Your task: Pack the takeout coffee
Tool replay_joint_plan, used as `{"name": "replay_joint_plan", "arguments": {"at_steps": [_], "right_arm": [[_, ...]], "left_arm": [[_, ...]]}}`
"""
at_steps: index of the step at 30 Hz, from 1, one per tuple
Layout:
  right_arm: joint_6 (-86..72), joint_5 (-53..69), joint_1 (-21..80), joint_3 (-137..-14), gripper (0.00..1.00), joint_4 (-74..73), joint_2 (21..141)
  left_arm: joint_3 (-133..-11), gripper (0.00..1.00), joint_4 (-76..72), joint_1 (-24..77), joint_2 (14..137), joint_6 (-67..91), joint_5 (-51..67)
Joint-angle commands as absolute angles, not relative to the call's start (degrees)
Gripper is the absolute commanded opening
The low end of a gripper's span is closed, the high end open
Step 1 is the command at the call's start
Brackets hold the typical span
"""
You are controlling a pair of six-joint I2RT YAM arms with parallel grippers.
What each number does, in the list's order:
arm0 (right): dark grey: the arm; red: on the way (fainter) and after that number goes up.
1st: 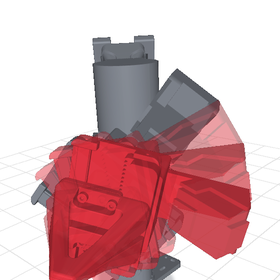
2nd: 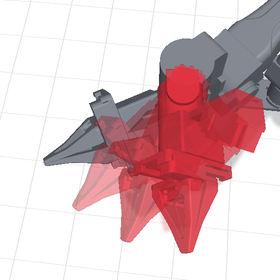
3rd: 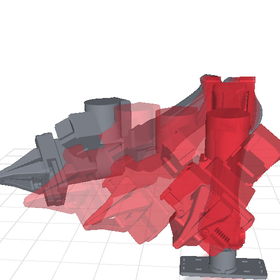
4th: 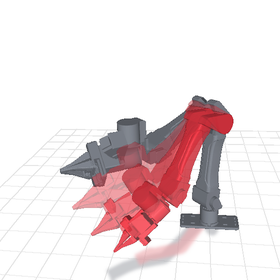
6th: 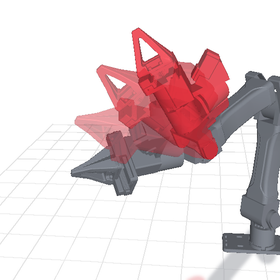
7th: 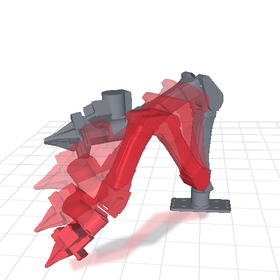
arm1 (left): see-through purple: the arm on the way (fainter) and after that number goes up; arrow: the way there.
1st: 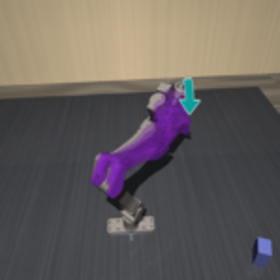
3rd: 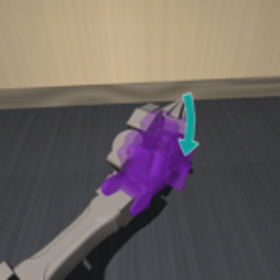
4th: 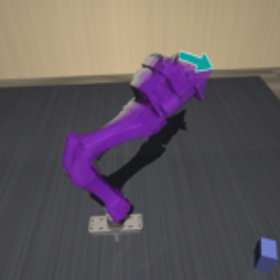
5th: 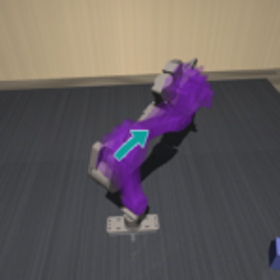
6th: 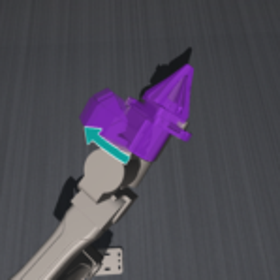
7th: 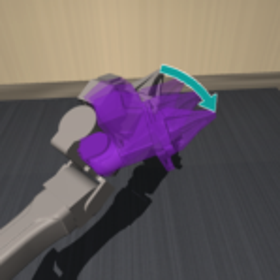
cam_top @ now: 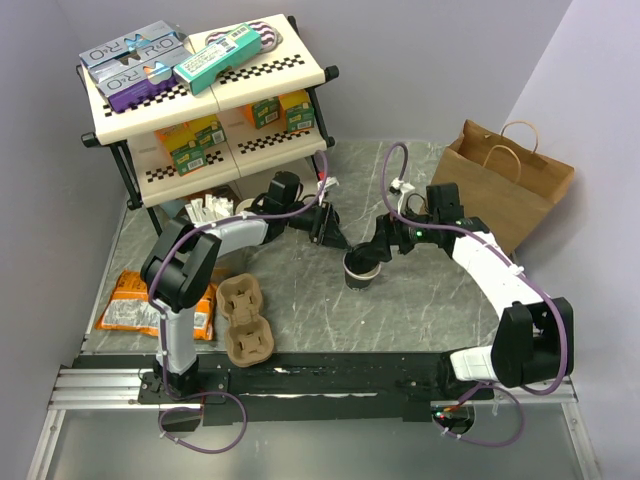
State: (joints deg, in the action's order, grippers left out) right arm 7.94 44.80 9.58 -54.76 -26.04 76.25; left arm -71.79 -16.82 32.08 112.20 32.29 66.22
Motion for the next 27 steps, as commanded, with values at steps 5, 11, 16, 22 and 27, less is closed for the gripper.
{"name": "replay_joint_plan", "arguments": {"at_steps": [5,11,16,22,27], "right_arm": [[7.7,45.0,10.4,-58.5,1.0,-23.9,78.2],[7.7,45.0,10.7,-59.4,1.0,-24.1,79.2],[7.7,44.8,10.9,-59.9,1.0,-24.5,79.9],[7.8,44.6,11.1,-60.6,1.0,-24.8,80.8],[8.1,44.6,11.1,-60.7,1.0,-25.6,80.7]], "left_arm": [[-75.6,0.54,-10.1,31.9,108.5,25.2,60.5],[-75.6,0.55,-9.6,31.7,107.8,24.3,59.1],[-76.2,0.55,-7.1,31.7,107.7,22.2,56.6],[-76.9,0.56,-5.4,31.7,108.1,20.7,53.6],[-76.7,0.56,-7.3,31.8,108.7,22.3,55.2]]}}
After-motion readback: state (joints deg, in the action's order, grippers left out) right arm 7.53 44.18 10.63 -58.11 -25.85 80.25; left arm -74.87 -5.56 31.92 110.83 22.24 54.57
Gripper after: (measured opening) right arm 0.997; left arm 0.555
